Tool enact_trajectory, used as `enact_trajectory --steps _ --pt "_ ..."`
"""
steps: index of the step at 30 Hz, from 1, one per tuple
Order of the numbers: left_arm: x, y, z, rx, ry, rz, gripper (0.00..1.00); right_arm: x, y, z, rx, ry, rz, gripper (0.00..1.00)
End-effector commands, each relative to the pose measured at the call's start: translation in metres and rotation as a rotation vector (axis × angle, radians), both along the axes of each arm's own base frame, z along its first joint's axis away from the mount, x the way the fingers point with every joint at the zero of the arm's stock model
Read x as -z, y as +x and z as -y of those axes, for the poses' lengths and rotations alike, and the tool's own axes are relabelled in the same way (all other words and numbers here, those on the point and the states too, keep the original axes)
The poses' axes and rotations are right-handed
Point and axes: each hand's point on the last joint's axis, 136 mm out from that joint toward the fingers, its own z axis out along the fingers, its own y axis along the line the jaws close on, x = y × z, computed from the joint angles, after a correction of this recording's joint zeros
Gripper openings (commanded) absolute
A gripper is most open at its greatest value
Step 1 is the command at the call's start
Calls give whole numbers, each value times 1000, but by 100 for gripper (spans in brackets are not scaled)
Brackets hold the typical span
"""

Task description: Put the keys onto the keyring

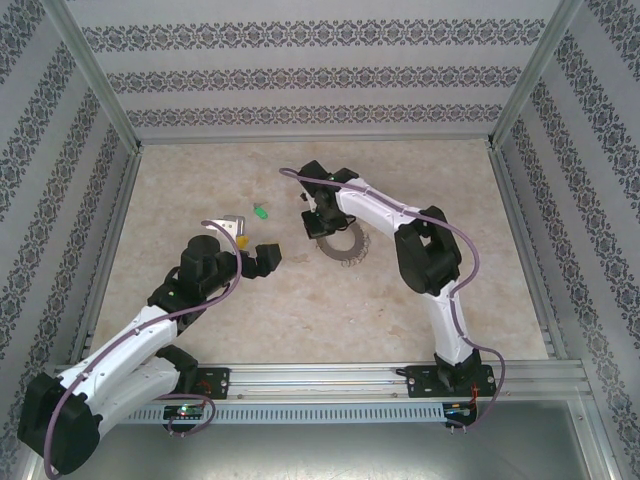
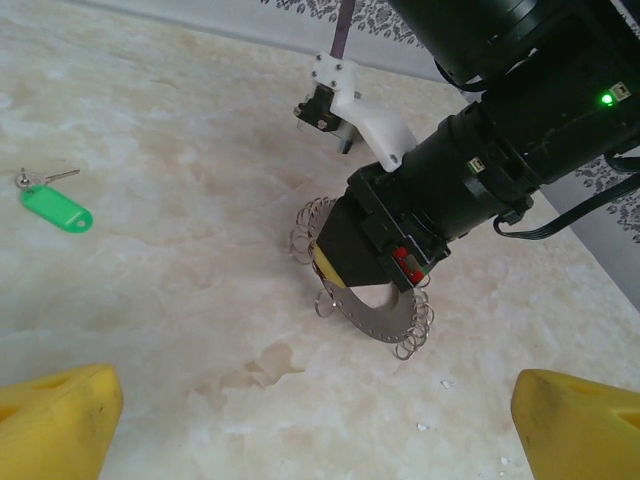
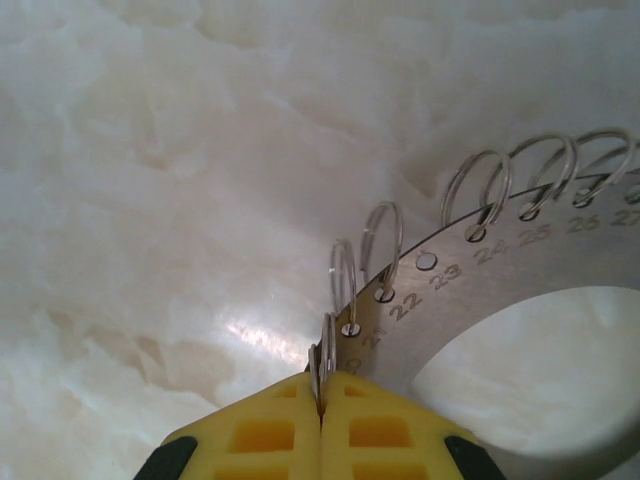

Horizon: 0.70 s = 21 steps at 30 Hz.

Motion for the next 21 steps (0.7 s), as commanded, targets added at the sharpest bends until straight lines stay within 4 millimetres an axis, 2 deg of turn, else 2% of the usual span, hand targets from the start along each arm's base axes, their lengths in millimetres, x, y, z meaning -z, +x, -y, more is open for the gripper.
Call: enact_trajectory --steps 1,5,10,12,16,19,21 --pt "12 1 -8 -25 43 -24 100 4 3 -2 13 7 -13 5" --pt "17 3 -8 -26 57 -36 100 -6 6 3 13 2 23 15" --pt "24 5 -9 -30 80 -51 100 -31 3 15 -15 -37 86 33" --pt "25 6 -9 -31 83 -54 100 -43 0 25 -27 -68 119 36" --pt "28 7 -11 -40 91 -57 100 -58 -18 48 -64 -158 169 39" --pt "33 7 -10 -28 100 -69 100 -57 -41 67 -73 -222 159 39" --pt "38 8 -8 -21 103 -84 98 -51 -58 72 -64 -211 145 39"
